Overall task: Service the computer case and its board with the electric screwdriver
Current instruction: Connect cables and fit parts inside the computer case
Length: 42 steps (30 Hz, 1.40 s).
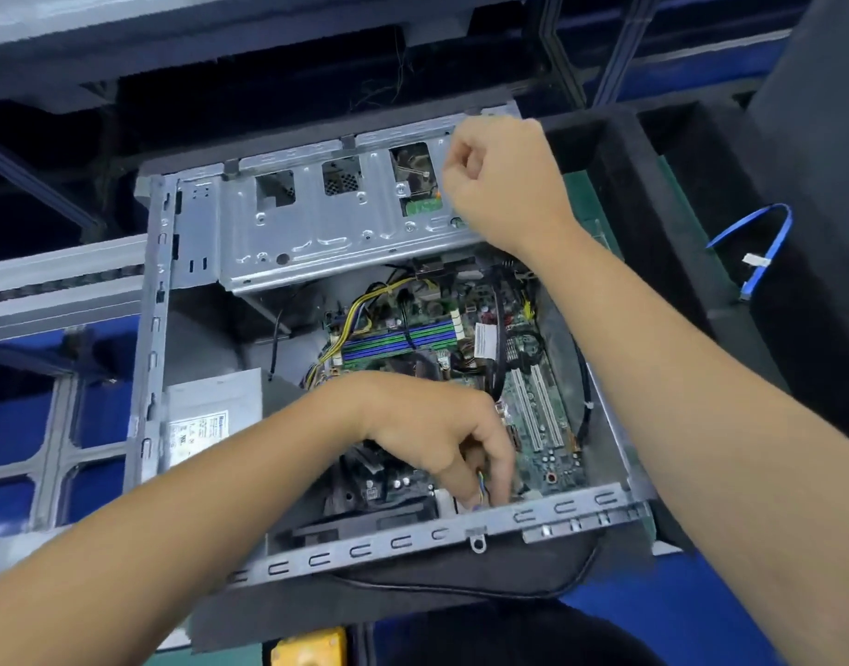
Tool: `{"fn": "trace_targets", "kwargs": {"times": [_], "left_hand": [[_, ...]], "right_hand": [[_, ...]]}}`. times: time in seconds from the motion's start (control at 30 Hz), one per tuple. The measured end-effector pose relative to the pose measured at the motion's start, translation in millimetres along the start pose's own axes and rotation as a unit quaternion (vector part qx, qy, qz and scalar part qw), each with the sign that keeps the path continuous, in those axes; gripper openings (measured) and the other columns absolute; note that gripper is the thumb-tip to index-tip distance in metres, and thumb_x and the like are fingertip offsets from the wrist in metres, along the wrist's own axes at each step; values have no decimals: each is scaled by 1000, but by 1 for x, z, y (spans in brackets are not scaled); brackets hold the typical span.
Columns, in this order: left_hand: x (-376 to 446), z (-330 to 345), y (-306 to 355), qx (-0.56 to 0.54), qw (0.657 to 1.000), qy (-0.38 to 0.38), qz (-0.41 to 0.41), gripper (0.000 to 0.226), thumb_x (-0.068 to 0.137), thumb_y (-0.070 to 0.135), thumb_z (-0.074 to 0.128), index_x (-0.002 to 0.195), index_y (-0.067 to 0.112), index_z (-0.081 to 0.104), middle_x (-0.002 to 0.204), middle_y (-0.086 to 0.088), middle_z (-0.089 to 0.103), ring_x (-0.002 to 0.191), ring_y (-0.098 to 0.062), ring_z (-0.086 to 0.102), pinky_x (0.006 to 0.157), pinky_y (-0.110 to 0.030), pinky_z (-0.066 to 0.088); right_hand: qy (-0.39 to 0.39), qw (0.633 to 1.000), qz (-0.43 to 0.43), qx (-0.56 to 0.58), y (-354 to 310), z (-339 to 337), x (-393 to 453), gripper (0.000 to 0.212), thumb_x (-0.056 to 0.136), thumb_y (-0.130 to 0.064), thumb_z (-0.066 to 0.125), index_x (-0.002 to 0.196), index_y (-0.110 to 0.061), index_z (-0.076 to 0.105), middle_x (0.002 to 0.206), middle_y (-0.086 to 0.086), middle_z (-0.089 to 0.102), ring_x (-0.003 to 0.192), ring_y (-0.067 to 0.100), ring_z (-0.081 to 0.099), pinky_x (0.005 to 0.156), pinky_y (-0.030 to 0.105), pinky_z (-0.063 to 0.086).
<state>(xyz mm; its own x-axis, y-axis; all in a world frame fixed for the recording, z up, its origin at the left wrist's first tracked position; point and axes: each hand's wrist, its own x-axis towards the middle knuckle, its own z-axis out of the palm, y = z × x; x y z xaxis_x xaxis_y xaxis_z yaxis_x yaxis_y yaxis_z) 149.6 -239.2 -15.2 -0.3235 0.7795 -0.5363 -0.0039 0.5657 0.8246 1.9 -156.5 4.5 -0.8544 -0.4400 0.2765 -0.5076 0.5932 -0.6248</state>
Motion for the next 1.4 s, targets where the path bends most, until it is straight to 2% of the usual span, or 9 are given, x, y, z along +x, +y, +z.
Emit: {"fn": "trace_targets", "kwargs": {"times": [0.17,0.3,0.4,0.57,0.73,0.93,1.1,1.23,1.4], "left_hand": [[0,-5,-10,12,998,36,-42,14,88,-1,59,95,7,68,73,6,66,62,-8,61,57,-14,45],[-5,-13,-14,5,997,51,-57,8,91,8,59,91,10,67,68,13,62,59,-3,59,59,-15,45],[-10,-14,-11,64,994,71,-42,9,92,22,60,89,19,67,67,11,58,57,-3,49,58,-16,41],[-16,-15,-13,67,992,42,-102,25,95,38,52,73,26,54,88,3,67,64,-6,63,77,-31,54],[-16,-6,-5,83,992,65,-64,30,97,33,49,67,34,45,73,14,56,53,9,52,70,-24,44],[-14,-2,-4,146,981,125,-36,34,97,33,49,63,31,48,59,24,49,57,17,46,59,-14,32],[-2,3,-9,136,985,108,-15,28,97,31,50,72,22,57,62,20,55,61,6,51,62,-19,38],[6,4,-12,125,974,182,-44,8,86,19,68,79,20,69,68,17,64,66,6,56,61,-9,39],[5,12,-9,113,972,201,-42,47,77,-9,51,103,24,72,82,9,68,68,6,58,62,-9,44]], "right_hand": [[-19,997,-74,1,-6,-2,-9,10,76,-13,50,72,-18,58,51,-16,40,61,19,45,68,33,50],[-3,989,-139,59,-18,-7,-24,9,69,-1,53,69,-2,62,49,-6,41,48,24,44,57,20,30],[-67,975,-194,81,-37,-5,-46,6,64,-2,54,64,-3,59,49,-2,42,45,23,38,52,23,26],[-226,950,-209,53,-47,5,-70,8,60,-11,51,61,-6,57,46,-6,32,47,21,29,48,38,38],[-343,920,-191,12,-41,5,-65,11,60,-13,47,53,-10,39,45,2,25,51,22,19,61,47,48],[-196,968,-155,16,-35,2,-56,12,64,-14,45,61,-7,53,45,-6,27,46,16,25,56,37,38],[-186,973,-134,6,-29,5,-47,12,69,-15,44,65,-8,53,48,-8,32,50,11,30,71,40,50],[-169,978,-122,-1,-25,6,-44,15,73,-16,43,70,-7,54,52,-8,32,51,8,29,81,40,51],[-162,981,-111,1,-22,8,-44,18,75,-16,43,73,-4,57,54,-6,33,53,6,30,86,41,51]]}}
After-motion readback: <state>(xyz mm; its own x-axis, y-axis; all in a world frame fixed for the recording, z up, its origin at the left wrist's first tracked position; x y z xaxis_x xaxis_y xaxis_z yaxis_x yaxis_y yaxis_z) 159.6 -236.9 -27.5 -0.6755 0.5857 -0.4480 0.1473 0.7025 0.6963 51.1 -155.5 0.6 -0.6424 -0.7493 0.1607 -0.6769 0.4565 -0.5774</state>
